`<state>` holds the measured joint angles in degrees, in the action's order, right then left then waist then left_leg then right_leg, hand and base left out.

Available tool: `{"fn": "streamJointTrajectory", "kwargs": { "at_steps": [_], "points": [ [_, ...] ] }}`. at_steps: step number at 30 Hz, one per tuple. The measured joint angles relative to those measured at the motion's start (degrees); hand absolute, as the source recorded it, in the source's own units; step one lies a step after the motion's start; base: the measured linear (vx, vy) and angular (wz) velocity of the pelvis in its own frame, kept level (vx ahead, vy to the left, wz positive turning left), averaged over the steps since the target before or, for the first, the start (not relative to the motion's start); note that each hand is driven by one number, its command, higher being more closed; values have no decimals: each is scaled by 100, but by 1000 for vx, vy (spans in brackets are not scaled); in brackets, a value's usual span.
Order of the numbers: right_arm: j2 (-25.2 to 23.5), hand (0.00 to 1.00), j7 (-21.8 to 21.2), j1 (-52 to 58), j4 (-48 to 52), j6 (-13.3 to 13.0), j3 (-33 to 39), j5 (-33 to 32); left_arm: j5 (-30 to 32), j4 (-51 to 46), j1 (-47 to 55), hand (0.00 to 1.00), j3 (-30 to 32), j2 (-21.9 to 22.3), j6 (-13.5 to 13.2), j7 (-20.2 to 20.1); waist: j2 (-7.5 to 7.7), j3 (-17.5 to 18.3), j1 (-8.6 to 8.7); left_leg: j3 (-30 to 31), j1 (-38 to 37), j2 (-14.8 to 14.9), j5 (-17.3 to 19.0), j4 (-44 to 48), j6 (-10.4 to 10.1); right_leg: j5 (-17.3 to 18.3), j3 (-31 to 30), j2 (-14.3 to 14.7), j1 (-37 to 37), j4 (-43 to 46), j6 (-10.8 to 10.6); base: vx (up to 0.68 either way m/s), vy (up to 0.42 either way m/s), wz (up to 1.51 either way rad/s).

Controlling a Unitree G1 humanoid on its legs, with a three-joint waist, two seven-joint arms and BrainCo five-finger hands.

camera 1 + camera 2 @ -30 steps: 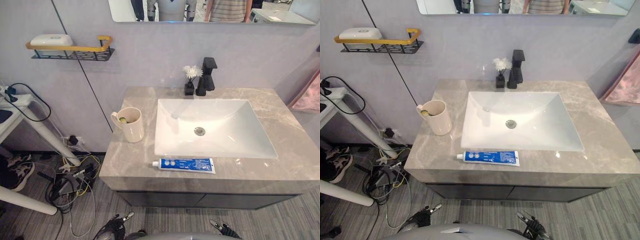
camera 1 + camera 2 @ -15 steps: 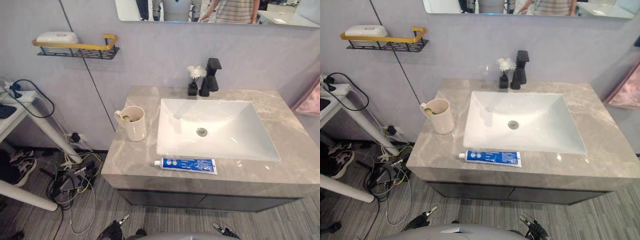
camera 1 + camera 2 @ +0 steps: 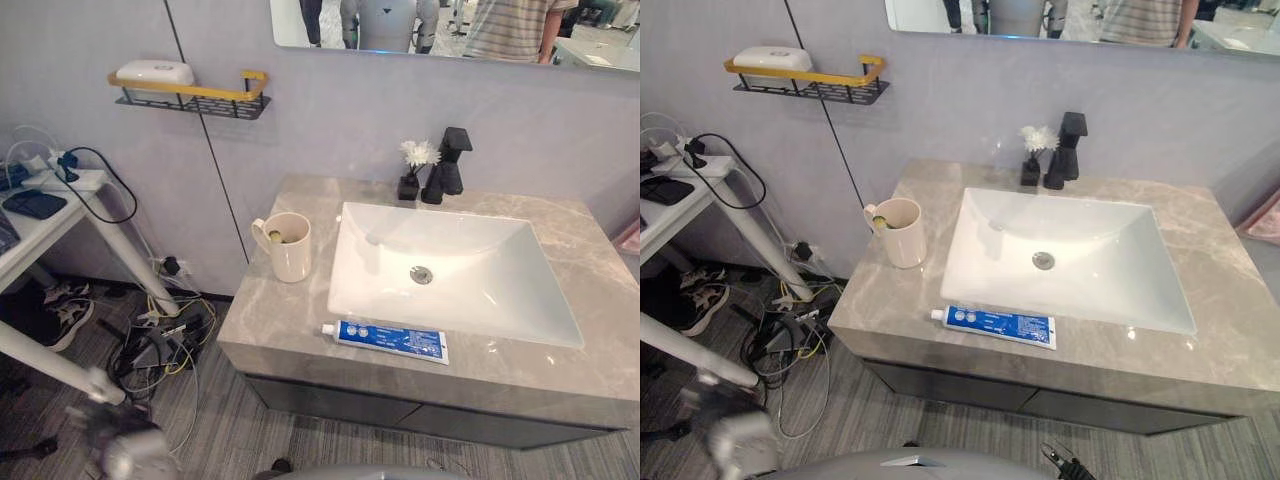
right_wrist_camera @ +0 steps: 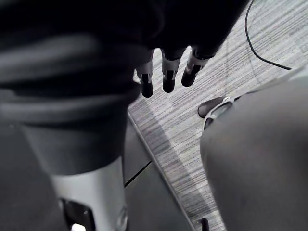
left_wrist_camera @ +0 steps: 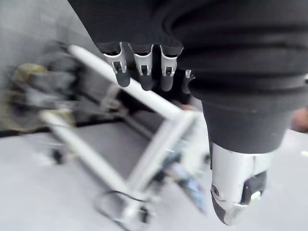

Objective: Organize washtable

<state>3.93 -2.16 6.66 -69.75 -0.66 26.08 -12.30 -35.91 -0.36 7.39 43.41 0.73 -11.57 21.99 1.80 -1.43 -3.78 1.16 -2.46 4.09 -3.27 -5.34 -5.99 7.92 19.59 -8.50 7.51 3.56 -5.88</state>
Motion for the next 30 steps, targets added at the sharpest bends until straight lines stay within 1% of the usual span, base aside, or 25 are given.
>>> {"fn": "streamJointTrajectory", "kwargs": {
  "at_steps": [1, 2, 3, 4, 5, 6, 7, 8, 9, 10, 11, 12, 13, 14, 16, 17, 19, 20, 22, 23, 26, 29, 30],
  "points": [
    [14, 0, -2, 87, -9, 0, 0, -1, 592, -706, -19, 0, -23, -36, 9, 142, -9, 11, -30, 94, 40, -17, -23, 2, 1, -2, 1, 0, 11, 2, 1, 46, 6, 39],
    [17, 0, -11, 151, -8, -7, 0, -6, 1234, -1288, -38, 0, -174, -70, 47, 230, -38, 33, -66, 171, 41, -30, -26, 2, 2, -2, -3, -2, 53, 0, 1, 19, 13, 40],
    [39, 0, -17, 172, -7, -9, 0, -6, 1602, -1536, -45, 0, -298, -90, 73, 242, -49, 42, -82, 210, 35, -38, -26, 2, 2, -2, -4, -4, 55, -2, 2, 17, 4, 31],
    [57, 0, -32, 191, -7, -16, 0, -7, 2053, -1931, -47, 0, -549, -139, 122, 255, -78, 71, -141, 248, 32, -45, -26, 2, 2, 1, -7, -6, 77, -1, 5, 2, -5, 16],
    [58, 0, -48, 171, -3, -28, -13, -8, 2539, -2450, -48, 0, -942, -247, 187, 248, -108, 92, -191, 253, 32, -45, -25, 2, 2, 8, -12, -6, 80, -3, 10, -10, -2, 9],
    [62, 0, -80, 152, 10, -48, -64, -8, 2939, -2802, -48, 0, -1268, -394, 194, 209, -116, 91, -191, 259, 36, -44, -25, 2, 1, 16, -17, -4, 78, -6, 15, -36, 5, 0],
    [62, 0, -144, 143, 57, -78, -113, -9, 3366, -3220, -61, 0, -1725, -641, 183, 110, -133, 96, -173, 253, 45, -44, -28, 2, 1, 22, -33, -3, 68, -14, 14, -40, 9, -2],
    [65, 0, -178, 139, 59, -92, -114, -9, 3571, -3391, -69, 0, -1966, -741, 181, 57, -149, 102, -158, 245, 45, -44, -31, 2, 2, 22, -50, -4, 61, -14, 14, -41, 17, -8],
    [98, 0, -228, 144, 58, -129, -116, -9, 3938, -3664, -87, 0, -2384, -876, 174, -100, -193, 123, -141, 219, 42, -47, -36, 1, 8, 22, -88, -7, 49, -15, 13, -31, 21, -11],
    [122, 0, -259, 145, 59, -129, -126, -8, 4149, -3853, -100, 0, -2719, -921, 169, -263, -220, 125, -106, 196, 23, -48, -38, 1, 10, 23, -127, -8, 49, -15, 12, -26, 19, -12],
    [136, 0, -276, 149, 58, -129, -128, -8, 4199, -3906, -105, 0, -2846, -930, 166, -384, -226, 122, -83, 193, 19, -48, -38, 4, 10, 23, -139, -7, 50, -15, 12, -23, 9, -6],
    [174, 0, -293, 150, 58, -126, -167, -4, 4247, -3964, -100, 0, -3127, -973, 180, -625, -272, 116, -37, 195, 24, -47, -37, 37, 9, 23, -142, -6, 58, -12, 12, 0, 0, 0],
    [182, 0, -306, 166, 52, -122, -215, -2, 4491, -4023, -92, 0, -3471, -1011, 251, -893, -272, 101, -10, 196, 31, -41, -37, 46, 9, 22, -144, 0, 56, -13, 11, 0, 0, 0],
    [186, 0, -316, 185, 49, -120, -226, -2, 4635, -4055, -90, 0, -3648, -1033, 281, -1024, -273, 98, -8, 196, 32, -39, -37, 50, 9, 22, -145, 2, 56, -13, 11, 0, 0, 0],
    [200, 0, -372, 216, 48, -122, -299, 0, 4967, -4189, -86, 0, -4436, -1156, 353, -1492, -276, 98, 6, 188, 33, -27, -37, 51, 9, 22, -153, 13, 52, -15, 11, 0, 0, 0],
    [211, 0, -401, 217, 48, -122, -346, 2, 5056, -4226, -90, 0, -4602, -1208, 373, -1606, -277, 98, 15, 180, 33, -24, -37, 51, 9, 22, -160, 14, 49, -16, 11, 4, -7, -5],
    [224, 0, -461, 222, 42, -118, -381, 4, 5238, -4264, -166, 0, -5069, -1402, 420, -2014, -270, 96, 21, 141, 25, -15, -37, 53, 9, 20, -197, 21, 41, -24, 9, 11, -8, -8],
    [226, 0, -473, 225, 41, -112, -384, 4, 5280, -4262, -247, 0, -5185, -1466, 471, -2183, -269, 95, 19, 129, 23, -13, -37, 55, 8, 19, -210, 23, 36, -25, 9, 11, -7, -7],
    [231, 0, -476, 222, 42, -109, -410, 5, 5323, -4261, -395, 0, -5398, -1565, 517, -2340, -262, 92, 18, 113, 23, -11, -36, 54, 8, 18, -229, 23, 25, -24, 8, 11, -4, -5],
    [234, 0, -516, 220, 42, -104, -437, 5, 5343, -4252, -574, 0, -5655, -1657, 576, -2529, -257, 90, 18, 105, 24, -11, -36, 52, 8, 17, -236, 22, 21, -24, 7, 12, -3, -4],
    [260, 0, -587, 207, 44, -34, -590, 7, 5541, -4210, -875, 0, -6170, -1781, 642, -2820, -234, 88, 25, 107, 42, -12, -36, 49, 9, 17, -234, 22, 7, -23, 7, 0, 0, 0],
    [275, 0, -632, 207, 43, -18, -614, 13, 5563, -4084, -1079, 0, -6561, -1781, 639, -2889, -215, 120, 28, 132, 117, -12, -40, 62, 8, 17, -210, 23, -47, -14, 7, -1, -1, 5],
    [275, 0, -640, 210, 41, -6, -616, 13, 5696, -3959, -1212, 0, -6781, -1780, 642, -2913, -206, 119, 26, 150, 125, -12, -45, 63, 5, 17, -187, 25, -43, -12, 7, 4, -6, 8]
  ]
}}
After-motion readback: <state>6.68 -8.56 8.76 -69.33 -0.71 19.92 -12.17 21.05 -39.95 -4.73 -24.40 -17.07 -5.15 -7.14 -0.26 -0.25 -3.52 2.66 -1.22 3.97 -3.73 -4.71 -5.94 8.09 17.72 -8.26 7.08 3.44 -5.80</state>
